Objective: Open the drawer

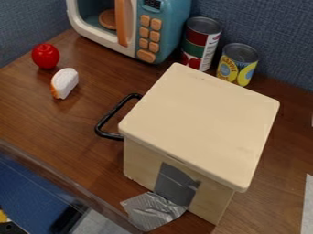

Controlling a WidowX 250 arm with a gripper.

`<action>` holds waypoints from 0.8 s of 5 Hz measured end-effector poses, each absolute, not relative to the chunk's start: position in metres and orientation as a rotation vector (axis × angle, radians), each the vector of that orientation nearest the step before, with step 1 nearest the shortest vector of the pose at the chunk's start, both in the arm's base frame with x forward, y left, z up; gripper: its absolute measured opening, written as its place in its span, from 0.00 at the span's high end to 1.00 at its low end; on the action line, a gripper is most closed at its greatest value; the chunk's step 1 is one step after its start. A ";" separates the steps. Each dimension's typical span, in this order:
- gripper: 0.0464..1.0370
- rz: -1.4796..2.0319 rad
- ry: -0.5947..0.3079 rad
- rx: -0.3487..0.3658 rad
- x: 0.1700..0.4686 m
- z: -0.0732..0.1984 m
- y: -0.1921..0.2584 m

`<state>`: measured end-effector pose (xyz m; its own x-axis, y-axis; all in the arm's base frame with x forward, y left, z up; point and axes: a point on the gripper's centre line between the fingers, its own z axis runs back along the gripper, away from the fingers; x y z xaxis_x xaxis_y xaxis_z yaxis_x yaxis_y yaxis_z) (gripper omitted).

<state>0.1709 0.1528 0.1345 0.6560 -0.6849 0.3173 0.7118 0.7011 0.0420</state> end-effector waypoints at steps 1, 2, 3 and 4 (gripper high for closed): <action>0.04 -0.780 -0.318 -0.110 0.171 0.129 0.150; 0.04 -0.671 -0.312 -0.144 0.182 0.119 0.121; 0.04 -0.585 -0.296 -0.155 0.188 0.111 0.098; 0.04 -0.520 -0.318 -0.134 0.200 0.114 0.077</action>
